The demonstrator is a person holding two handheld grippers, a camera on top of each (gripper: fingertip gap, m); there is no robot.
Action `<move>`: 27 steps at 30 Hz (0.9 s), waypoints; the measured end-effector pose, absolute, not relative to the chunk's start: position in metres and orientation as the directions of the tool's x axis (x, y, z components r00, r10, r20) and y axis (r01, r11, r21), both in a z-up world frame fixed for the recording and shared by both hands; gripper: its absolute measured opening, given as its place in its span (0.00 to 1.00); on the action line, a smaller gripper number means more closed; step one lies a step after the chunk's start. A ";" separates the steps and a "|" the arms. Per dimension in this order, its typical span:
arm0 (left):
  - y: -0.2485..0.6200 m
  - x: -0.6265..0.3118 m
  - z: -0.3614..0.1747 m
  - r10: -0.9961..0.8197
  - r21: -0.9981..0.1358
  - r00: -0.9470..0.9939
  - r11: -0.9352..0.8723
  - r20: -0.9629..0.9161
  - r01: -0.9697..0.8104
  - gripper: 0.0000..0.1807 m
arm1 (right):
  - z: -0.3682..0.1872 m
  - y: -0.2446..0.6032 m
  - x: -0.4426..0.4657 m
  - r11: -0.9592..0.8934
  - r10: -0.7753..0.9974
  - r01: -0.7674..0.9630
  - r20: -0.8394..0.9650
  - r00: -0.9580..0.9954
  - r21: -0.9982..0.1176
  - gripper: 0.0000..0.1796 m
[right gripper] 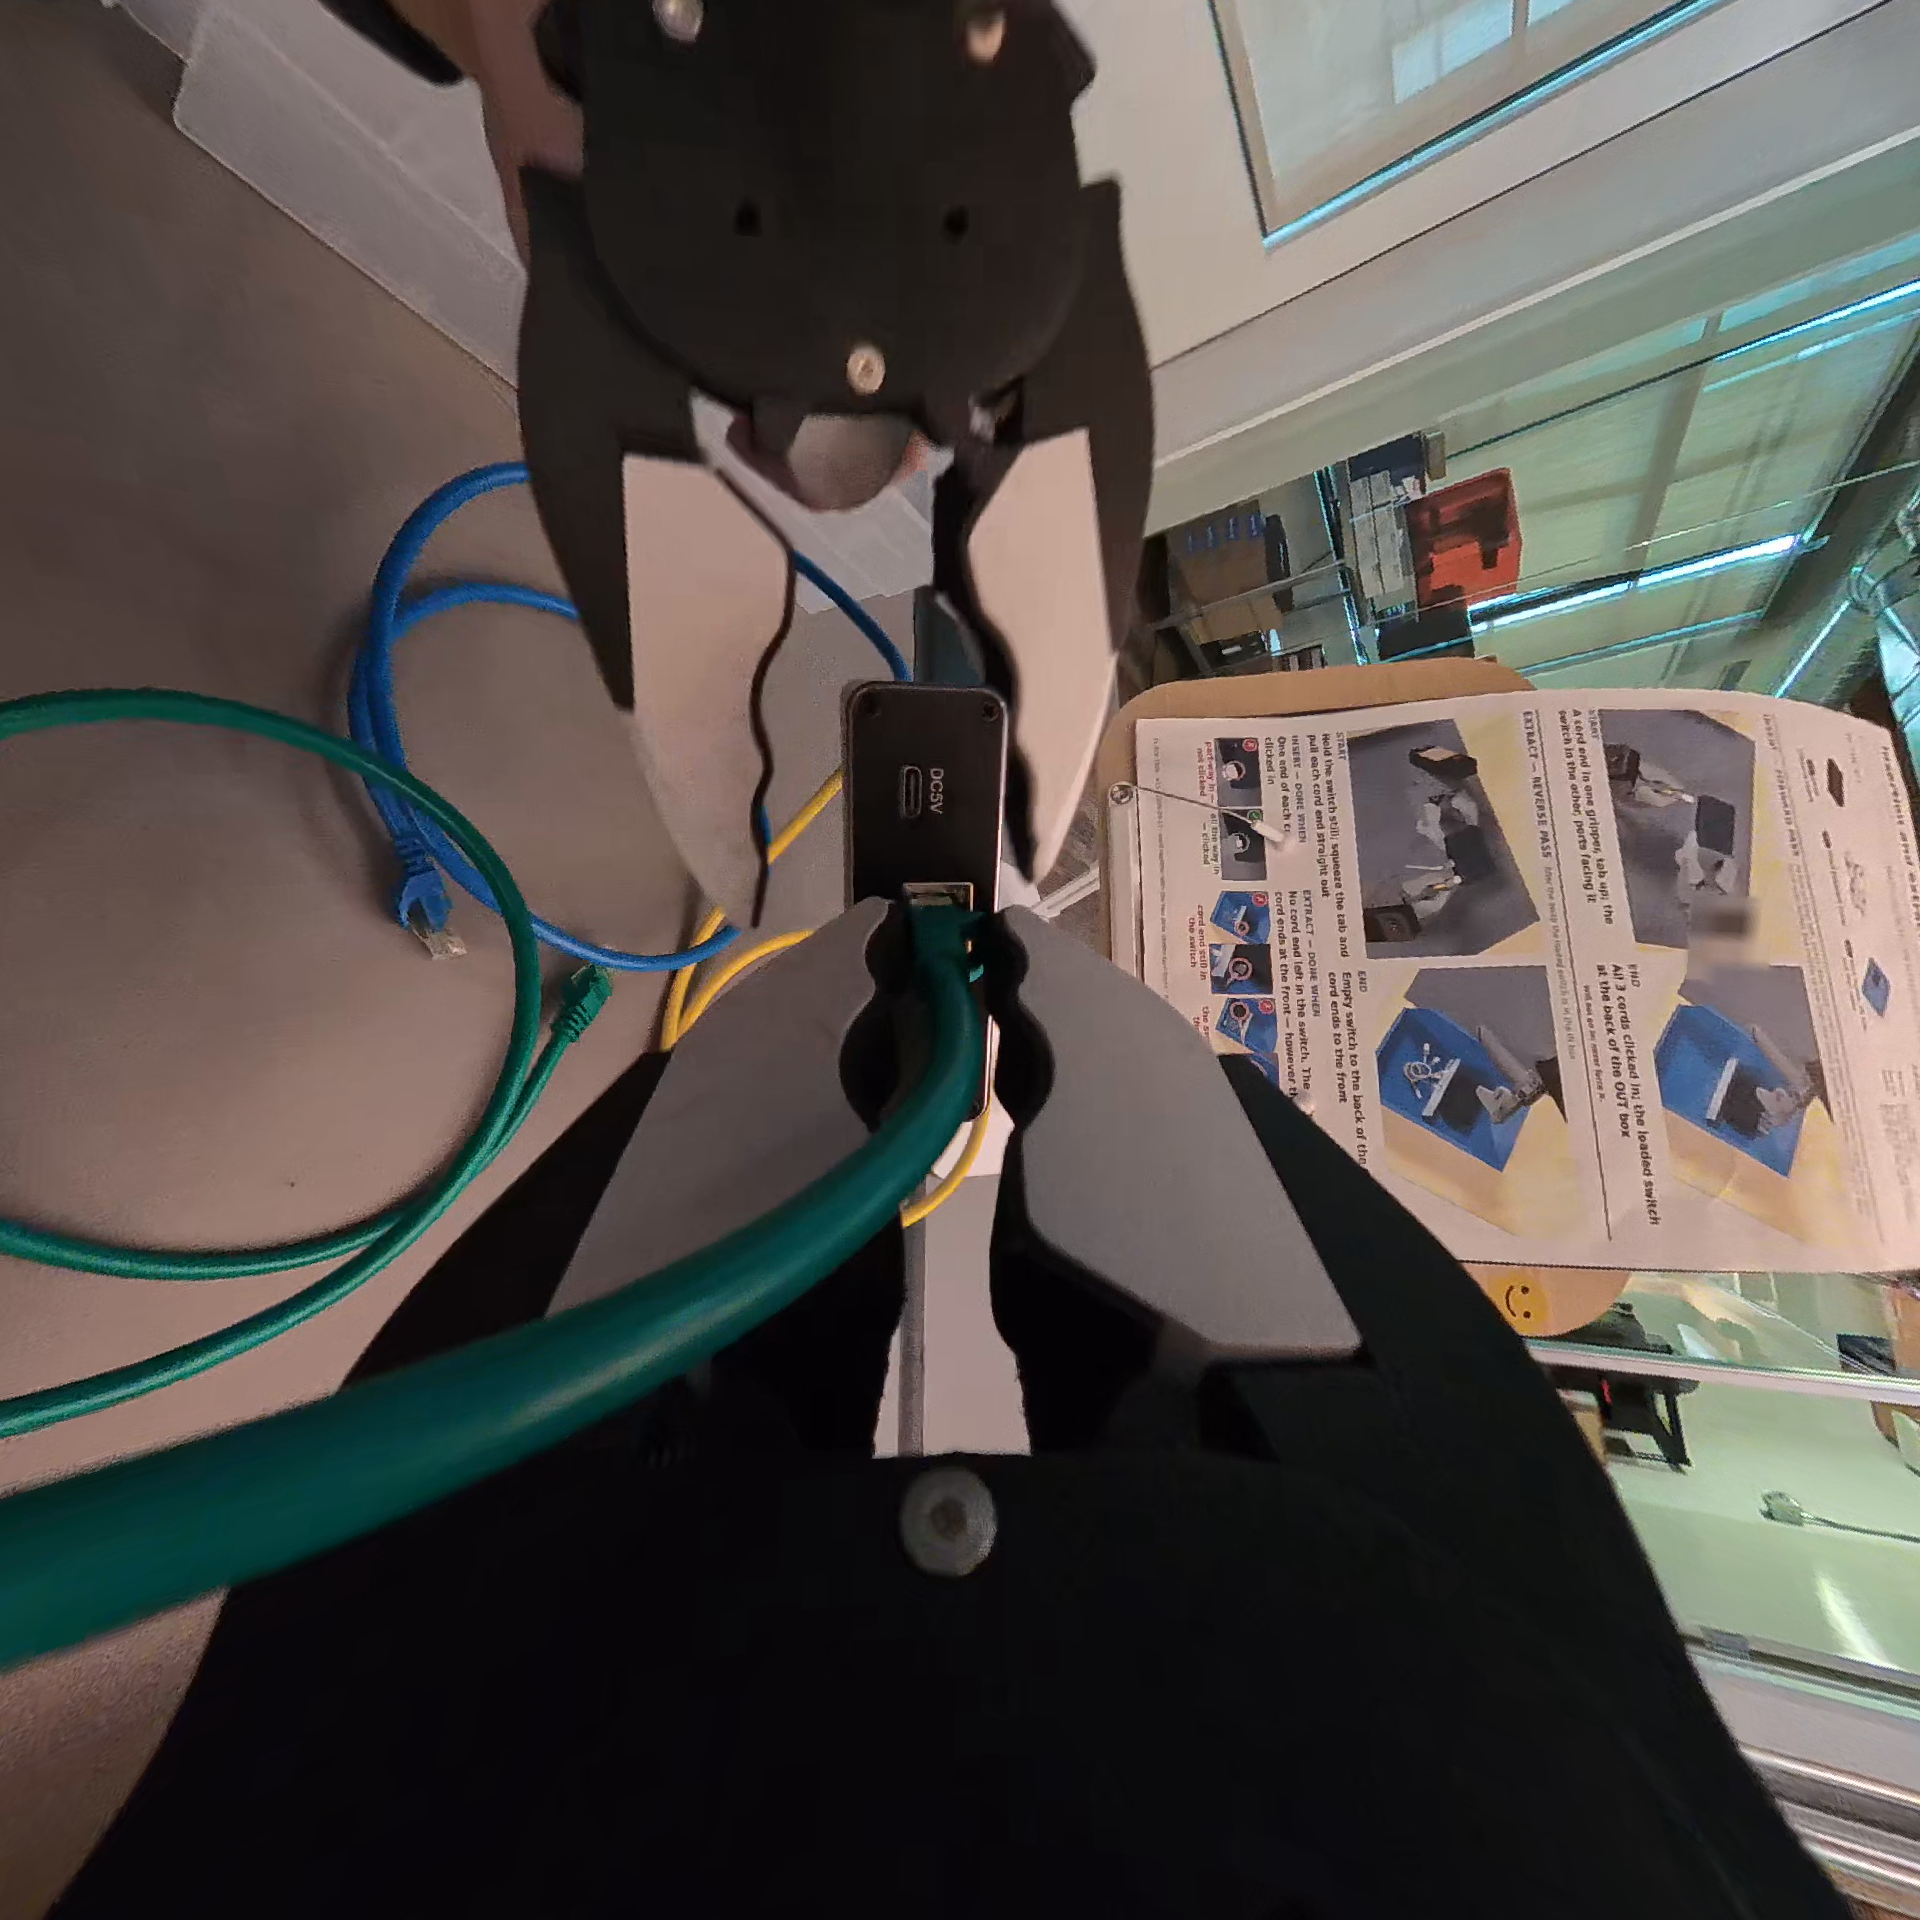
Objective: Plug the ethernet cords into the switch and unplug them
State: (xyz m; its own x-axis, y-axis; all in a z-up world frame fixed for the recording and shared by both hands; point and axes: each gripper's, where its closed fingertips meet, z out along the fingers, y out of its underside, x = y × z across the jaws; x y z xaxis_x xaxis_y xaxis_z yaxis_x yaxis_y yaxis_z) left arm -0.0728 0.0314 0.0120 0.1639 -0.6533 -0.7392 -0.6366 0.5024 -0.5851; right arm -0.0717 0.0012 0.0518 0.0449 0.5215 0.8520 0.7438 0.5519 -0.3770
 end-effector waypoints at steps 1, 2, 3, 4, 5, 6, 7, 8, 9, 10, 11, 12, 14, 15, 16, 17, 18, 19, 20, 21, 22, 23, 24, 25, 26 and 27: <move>0.030 -0.069 0.014 -0.630 -0.582 0.173 0.528 -0.757 -0.618 0.31 | 0.051 0.001 -0.072 0.551 0.518 0.749 0.854 0.038 -0.368 0.08; 0.029 -0.068 0.018 -0.600 -0.578 0.190 0.560 -0.777 -0.594 0.22 | 0.049 0.001 -0.073 0.551 0.524 0.751 0.851 0.030 -0.365 0.08; 0.028 -0.069 0.020 -0.589 -0.574 0.190 0.579 -0.786 -0.580 0.21 | 0.048 0.000 -0.074 0.555 0.530 0.743 0.847 0.030 -0.374 0.08; 0.027 -0.069 0.020 -0.594 -0.577 0.185 0.580 -0.783 -0.576 0.21 | 0.049 -0.001 -0.075 0.558 0.536 0.734 0.844 0.036 -0.386 0.08; 0.028 -0.069 0.018 -0.607 -0.578 0.177 0.566 -0.775 -0.588 0.21 | 0.048 -0.001 -0.075 0.556 0.543 0.731 0.839 0.039 -0.395 0.08; 0.028 -0.069 0.016 -0.610 -0.564 0.162 0.556 -0.776 -0.610 0.21 | 0.046 -0.001 -0.074 0.552 0.546 0.737 0.837 0.034 -0.390 0.08; 0.028 -0.070 0.015 -0.600 -0.544 0.150 0.556 -0.786 -0.629 0.21 | 0.045 0.000 -0.073 0.554 0.541 0.740 0.841 0.027 -0.381 0.08; 0.028 -0.070 0.015 -0.587 -0.524 0.139 0.561 -0.798 -0.641 0.21 | 0.044 -0.001 -0.073 0.563 0.534 0.737 0.845 0.022 -0.374 0.08; 0.028 -0.070 0.016 -0.583 -0.514 0.132 0.560 -0.802 -0.650 0.21 | 0.044 -0.001 -0.073 0.572 0.528 0.732 0.849 0.018 -0.371 0.08; 0.027 -0.071 0.016 -0.592 -0.513 0.124 0.552 -0.796 -0.657 0.21 | 0.045 -0.002 -0.073 0.577 0.523 0.729 0.852 0.017 -0.369 0.08; 0.026 -0.071 0.016 -0.607 -0.512 0.113 0.539 -0.787 -0.669 0.21 | 0.045 -0.003 -0.072 0.574 0.525 0.731 0.851 0.017 -0.369 0.08; 0.025 -0.071 0.016 -0.619 -0.508 0.103 0.524 -0.778 -0.684 0.21 | 0.044 -0.003 -0.071 0.566 0.531 0.737 0.847 0.016 -0.369 0.08; 0.024 -0.070 0.020 -0.596 -0.491 0.116 0.520 -0.795 -0.699 0.21 | 0.047 -0.006 -0.069 0.556 0.538 0.740 0.843 0.026 -0.377 0.08; 0.023 -0.068 0.024 -0.563 -0.475 0.125 0.535 -0.817 -0.699 0.21 | 0.049 -0.008 -0.068 0.556 0.544 0.734 0.839 0.033 -0.389 0.07; 0.022 -0.068 0.027 -0.546 -0.466 0.127 0.544 -0.828 -0.698 0.21 | 0.051 -0.011 -0.067 0.558 0.555 0.722 0.830 0.042 -0.409 0.07; 0.020 -0.067 0.025 -0.556 -0.463 0.115 0.539 -0.823 -0.704 0.21 | 0.050 -0.013 -0.066 0.545 0.584 0.719 0.810 0.043 -0.431 0.08; 0.020 -0.067 0.023 -0.572 -0.464 0.107 0.526 -0.813 -0.713 0.22 | 0.047 -0.013 -0.065 0.530 0.605 0.725 0.795 0.040 -0.440 0.08; 0.021 -0.066 0.019 -0.587 -0.465 0.100 0.512 -0.803 -0.722 0.22 | 0.043 -0.012 -0.064 0.517 0.617 0.737 0.786 0.032 -0.435 0.08; 0.022 -0.065 0.015 -0.593 -0.458 0.094 0.503 -0.800 -0.733 0.21 | 0.039 -0.011 -0.063 0.502 0.629 0.752 0.777 0.022 -0.427 0.08; 0.024 -0.065 0.014 -0.578 -0.448 0.094 0.508 -0.810 -0.736 0.22 | 0.037 -0.010 -0.062 0.494 0.638 0.755 0.770 0.023 -0.431 0.08; 0.024 -0.064 0.012 -0.583 -0.451 0.093 0.508 -0.807 -0.734 0.22 | 0.036 -0.010 -0.061 0.487 0.656 0.748 0.754 0.027 -0.450 0.07; 0.023 -0.064 0.011 -0.595 -0.462 0.095 0.502 -0.798 -0.731 0.22 | 0.035 -0.011 -0.061 0.482 0.673 0.739 0.739 0.033 -0.471 0.07; 0.022 -0.063 0.011 -0.597 -0.462 0.091 0.506 -0.797 -0.728 0.22 | 0.035 -0.012 -0.061 0.475 0.692 0.730 0.721 0.036 -0.492 0.07; 0.022 -0.063 0.011 -0.591 -0.457 0.088 0.513 -0.802 -0.727 0.22 | 0.035 -0.013 -0.060 0.470 0.707 0.723 0.706 0.035 -0.506 0.08; 0.022 -0.062 0.009 -0.586 -0.449 0.083 0.515 -0.806 -0.730 0.22 | 0.033 -0.013 -0.059 0.465 0.719 0.721 0.695 0.033 -0.515 0.08; 0.022 -0.061 0.006 -0.594 -0.449 0.076 0.512 -0.801 -0.732 0.22 | 0.031 -0.014 -0.058 0.455 0.732 0.724 0.681 0.028 -0.518 0.08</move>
